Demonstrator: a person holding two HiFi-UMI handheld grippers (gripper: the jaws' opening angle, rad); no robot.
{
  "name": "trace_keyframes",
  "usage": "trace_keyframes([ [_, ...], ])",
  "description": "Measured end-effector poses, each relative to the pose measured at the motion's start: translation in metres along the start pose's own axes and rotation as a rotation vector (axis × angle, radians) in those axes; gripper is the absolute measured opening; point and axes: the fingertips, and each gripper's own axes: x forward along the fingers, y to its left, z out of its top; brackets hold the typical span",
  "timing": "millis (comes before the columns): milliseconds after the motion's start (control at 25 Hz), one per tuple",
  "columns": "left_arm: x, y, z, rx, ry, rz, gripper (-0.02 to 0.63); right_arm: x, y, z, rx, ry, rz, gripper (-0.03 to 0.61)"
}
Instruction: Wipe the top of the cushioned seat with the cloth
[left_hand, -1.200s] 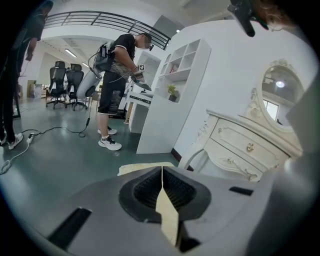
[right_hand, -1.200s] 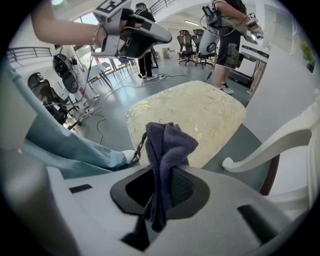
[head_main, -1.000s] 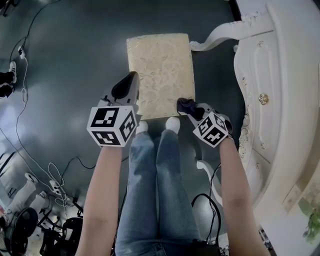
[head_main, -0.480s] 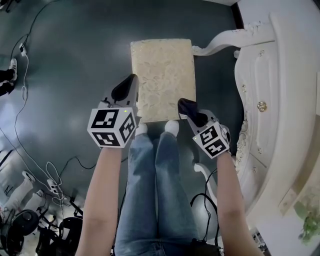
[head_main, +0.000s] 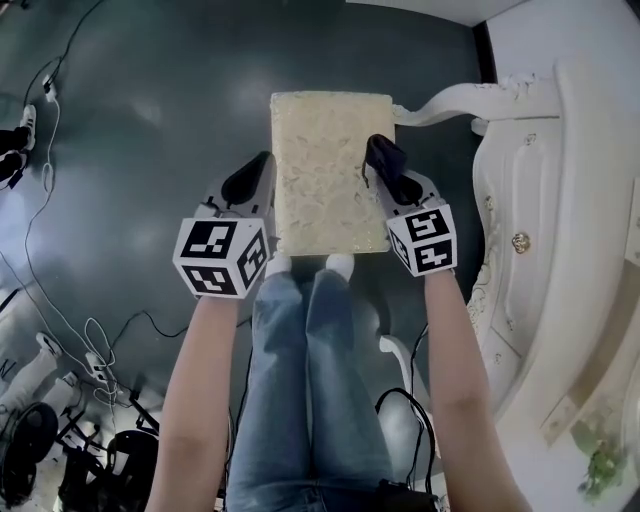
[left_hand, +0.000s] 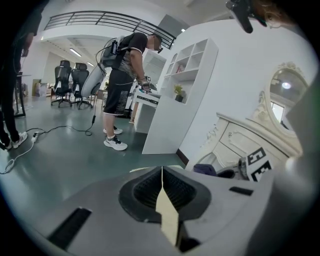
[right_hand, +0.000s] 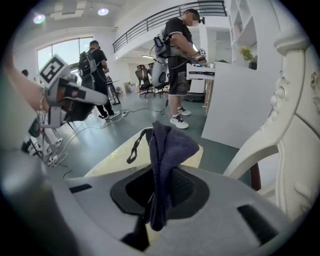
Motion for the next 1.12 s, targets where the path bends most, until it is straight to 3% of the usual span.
trace_keyframes([
  [160, 0.007, 0.000, 0.004, 0.030, 0.015, -0.020, 0.005, 0.024, -0.030, 0.026, 0.027, 0.002, -0.062, 0.037],
  [400, 0.020, 0.009, 0.010, -0.015, -0.001, -0.003, 0.005, 0.059, -0.067, 0.054, 0.024, 0.043, -0.116, 0.037],
  [560, 0.026, 0.015, 0.010, -0.045, -0.007, 0.012, 0.005, 0.082, -0.082, 0.063, 0.024, 0.086, -0.123, 0.037],
  [800, 0.027, 0.026, 0.004, -0.073, -0.008, 0.033, 0.005, 0.111, -0.084, 0.061, -0.059, 0.175, -0.108, 0.037],
  [1120, 0.024, 0.036, -0.003, -0.101, -0.013, 0.051, 0.005, 0.129, -0.080, 0.059, -0.026, 0.210, -0.075, 0.037],
])
